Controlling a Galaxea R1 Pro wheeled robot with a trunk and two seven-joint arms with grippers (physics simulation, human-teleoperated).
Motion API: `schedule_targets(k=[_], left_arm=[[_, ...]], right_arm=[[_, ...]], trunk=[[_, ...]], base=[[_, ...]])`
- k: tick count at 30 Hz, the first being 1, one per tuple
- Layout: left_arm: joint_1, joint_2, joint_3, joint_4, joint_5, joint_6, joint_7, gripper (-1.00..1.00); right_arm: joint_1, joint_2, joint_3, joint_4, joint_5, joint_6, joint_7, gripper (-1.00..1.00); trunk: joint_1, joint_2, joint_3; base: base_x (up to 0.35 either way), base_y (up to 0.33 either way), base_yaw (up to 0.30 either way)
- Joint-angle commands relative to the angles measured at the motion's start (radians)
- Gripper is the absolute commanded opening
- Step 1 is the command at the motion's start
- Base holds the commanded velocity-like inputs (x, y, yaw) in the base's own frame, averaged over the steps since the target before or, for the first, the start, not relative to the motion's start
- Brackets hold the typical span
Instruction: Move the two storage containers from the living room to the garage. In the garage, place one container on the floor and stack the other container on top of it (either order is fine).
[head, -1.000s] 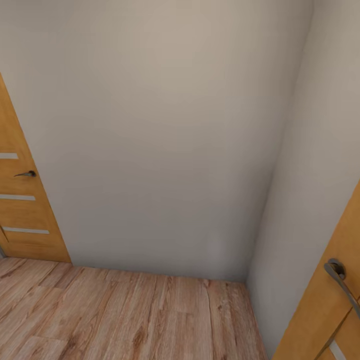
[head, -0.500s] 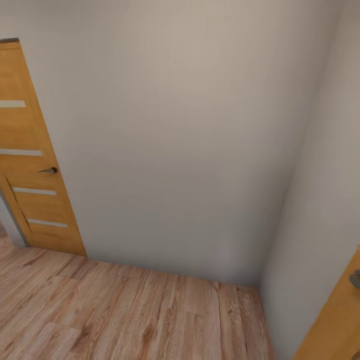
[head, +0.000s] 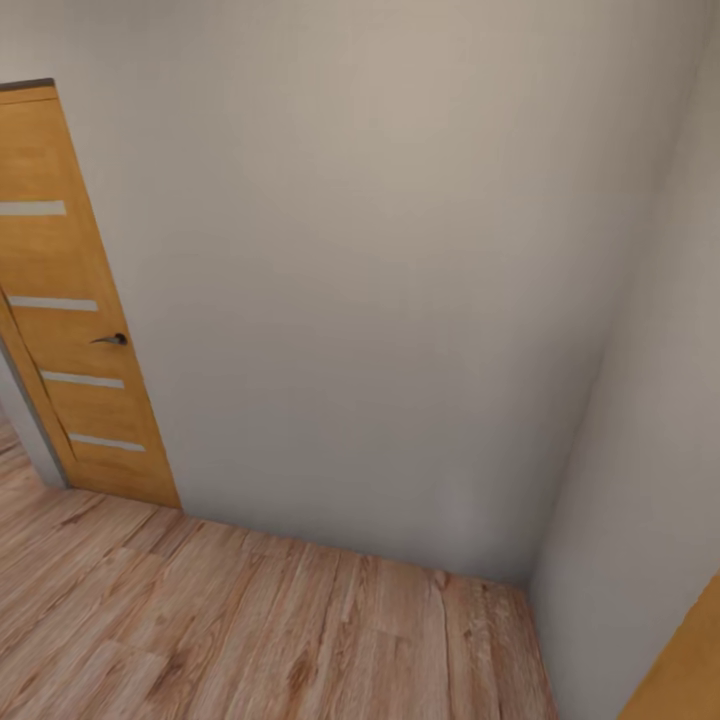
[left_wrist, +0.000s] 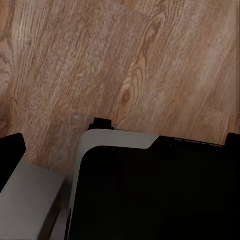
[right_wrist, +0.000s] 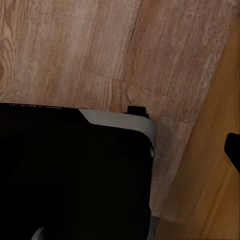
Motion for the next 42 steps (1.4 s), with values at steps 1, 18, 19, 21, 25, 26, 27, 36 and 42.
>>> schedule_targets(k=[1,18,19,21,25,26,27,36,42], left_arm=[[0.000,0.000,0.000,0.001,0.009,-0.004,-0.005,1.00],[-0.001,0.001,0.001,0.001,0.009,-0.004,-0.006,1.00],[-0.001,0.001,0.001,0.001,0.009,-0.004,-0.005,1.00],[-0.001,0.002,0.001,0.001,0.009,-0.004,-0.006,1.00],[-0.001,0.002,0.001,0.001,0.010,-0.004,-0.005,1.00],[-0.001,0.002,0.002,0.001,0.010,-0.004,-0.005,1.00],[-0.001,0.002,0.001,0.001,0.010,-0.004,-0.005,1.00],[-0.001,0.002,0.001,0.001,0.010,-0.005,-0.005,1.00],[-0.001,0.002,0.001,0.001,0.010,-0.005,-0.005,1.00]], right_arm=[[-0.001,0.000,0.007,0.003,-0.011,-0.005,0.007,1.00],[-0.001,0.000,0.007,0.003,-0.011,-0.005,0.007,1.00],[-0.001,0.000,0.007,0.003,-0.011,-0.005,0.007,1.00],[-0.001,0.000,0.007,0.003,-0.011,-0.005,0.007,1.00],[-0.001,0.000,0.007,0.003,-0.011,-0.006,0.007,1.00],[-0.001,0.000,0.007,0.003,-0.011,-0.006,0.006,1.00],[-0.001,0.000,0.007,0.003,-0.011,-0.006,0.007,1.00],[-0.001,0.000,0.007,0.003,-0.011,-0.006,0.006,1.00],[-0.001,0.000,0.007,0.003,-0.011,-0.006,0.006,1.00]], trunk=[[0.001,-0.002,-0.002],[0.001,-0.002,-0.002],[0.001,-0.002,-0.002],[0.001,-0.002,-0.002],[0.001,-0.002,-0.002],[0.001,-0.002,-0.002],[0.001,-0.002,-0.002],[0.001,-0.002,-0.002],[0.001,-0.002,-0.002]], base=[[0.067,-0.040,0.001],[0.057,-0.022,0.000],[0.205,-0.109,0.000],[0.223,-0.112,0.000],[0.241,-0.110,0.086],[0.246,-0.105,0.197],[0.247,-0.103,0.212],[0.141,-0.026,0.258],[0.007,-0.001,0.269]])
